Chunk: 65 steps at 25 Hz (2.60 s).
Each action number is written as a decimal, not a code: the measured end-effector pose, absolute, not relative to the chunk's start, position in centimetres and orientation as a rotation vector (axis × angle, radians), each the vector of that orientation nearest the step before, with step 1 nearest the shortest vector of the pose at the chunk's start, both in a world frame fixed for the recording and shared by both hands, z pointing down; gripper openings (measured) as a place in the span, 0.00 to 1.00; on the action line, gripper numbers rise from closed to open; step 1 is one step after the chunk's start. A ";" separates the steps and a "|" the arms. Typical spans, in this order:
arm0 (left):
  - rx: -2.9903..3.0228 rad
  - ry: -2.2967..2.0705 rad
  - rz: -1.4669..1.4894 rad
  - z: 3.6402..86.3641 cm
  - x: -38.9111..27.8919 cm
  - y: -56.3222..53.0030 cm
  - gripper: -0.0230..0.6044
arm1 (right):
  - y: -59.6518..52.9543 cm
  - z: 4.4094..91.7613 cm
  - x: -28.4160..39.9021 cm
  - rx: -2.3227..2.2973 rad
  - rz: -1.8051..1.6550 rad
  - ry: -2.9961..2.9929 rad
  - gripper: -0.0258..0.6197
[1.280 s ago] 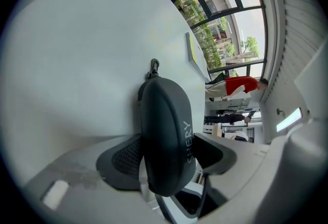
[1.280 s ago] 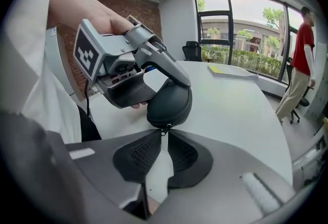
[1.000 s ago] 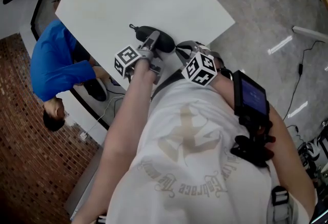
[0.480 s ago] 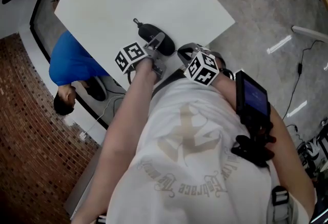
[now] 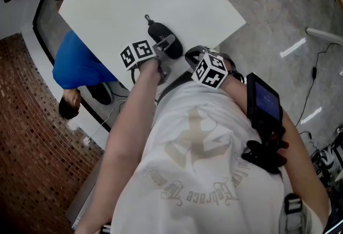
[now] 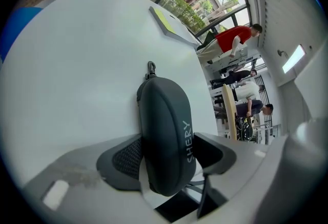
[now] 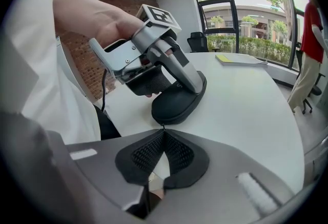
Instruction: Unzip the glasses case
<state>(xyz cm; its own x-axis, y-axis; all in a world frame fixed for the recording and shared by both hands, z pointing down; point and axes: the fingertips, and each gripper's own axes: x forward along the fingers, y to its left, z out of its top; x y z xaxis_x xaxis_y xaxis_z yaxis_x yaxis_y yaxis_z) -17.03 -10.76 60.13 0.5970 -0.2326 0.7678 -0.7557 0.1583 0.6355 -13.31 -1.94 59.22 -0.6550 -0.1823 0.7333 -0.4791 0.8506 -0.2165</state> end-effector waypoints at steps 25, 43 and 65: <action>1.606 -0.494 1.035 60.0 -15.7 -7.5 0.54 | -3.0 58.5 -13.4 0.494 0.564 -2.326 0.05; 1.743 -0.622 1.108 58.9 -16.1 -7.8 0.55 | -1.3 57.8 -15.0 0.345 0.605 -2.398 0.05; 1.812 -0.464 1.284 59.2 -16.1 -6.6 0.50 | -1.7 58.1 -14.7 0.375 0.611 -2.385 0.05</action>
<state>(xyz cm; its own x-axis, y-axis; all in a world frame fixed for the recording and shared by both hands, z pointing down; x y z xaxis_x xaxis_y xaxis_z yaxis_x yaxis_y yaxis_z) -16.07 -6.60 59.16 0.4052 0.1649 0.8993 -0.7020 -0.5741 0.4215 -14.69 -1.75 58.11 -0.7549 -0.1105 0.6465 -0.4077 0.8512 -0.3305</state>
